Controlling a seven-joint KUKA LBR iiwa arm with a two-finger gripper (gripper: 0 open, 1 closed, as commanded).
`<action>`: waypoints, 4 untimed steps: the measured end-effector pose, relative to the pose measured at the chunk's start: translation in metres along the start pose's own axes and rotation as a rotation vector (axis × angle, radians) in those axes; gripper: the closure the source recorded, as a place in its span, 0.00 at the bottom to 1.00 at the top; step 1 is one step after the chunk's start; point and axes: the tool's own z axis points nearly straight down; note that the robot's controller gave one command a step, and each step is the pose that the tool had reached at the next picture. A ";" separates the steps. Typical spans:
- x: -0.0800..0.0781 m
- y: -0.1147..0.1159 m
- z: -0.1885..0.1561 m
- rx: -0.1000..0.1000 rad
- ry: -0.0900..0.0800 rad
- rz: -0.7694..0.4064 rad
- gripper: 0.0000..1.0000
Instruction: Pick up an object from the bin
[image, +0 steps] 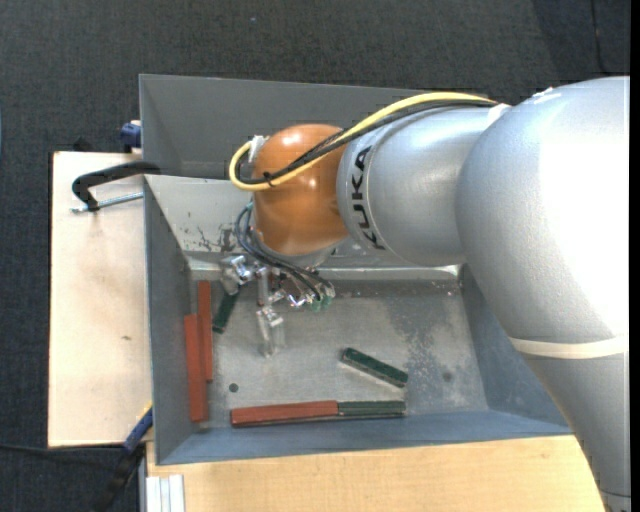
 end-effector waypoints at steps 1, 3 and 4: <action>-0.015 0.016 0.002 0.000 -0.005 -0.246 0.00; -0.020 0.028 -0.021 0.001 -0.005 -0.561 0.00; -0.020 0.030 -0.015 0.000 -0.002 -0.624 0.00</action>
Offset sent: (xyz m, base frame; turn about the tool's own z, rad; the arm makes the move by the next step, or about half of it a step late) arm 0.0059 0.0187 0.0758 -0.5704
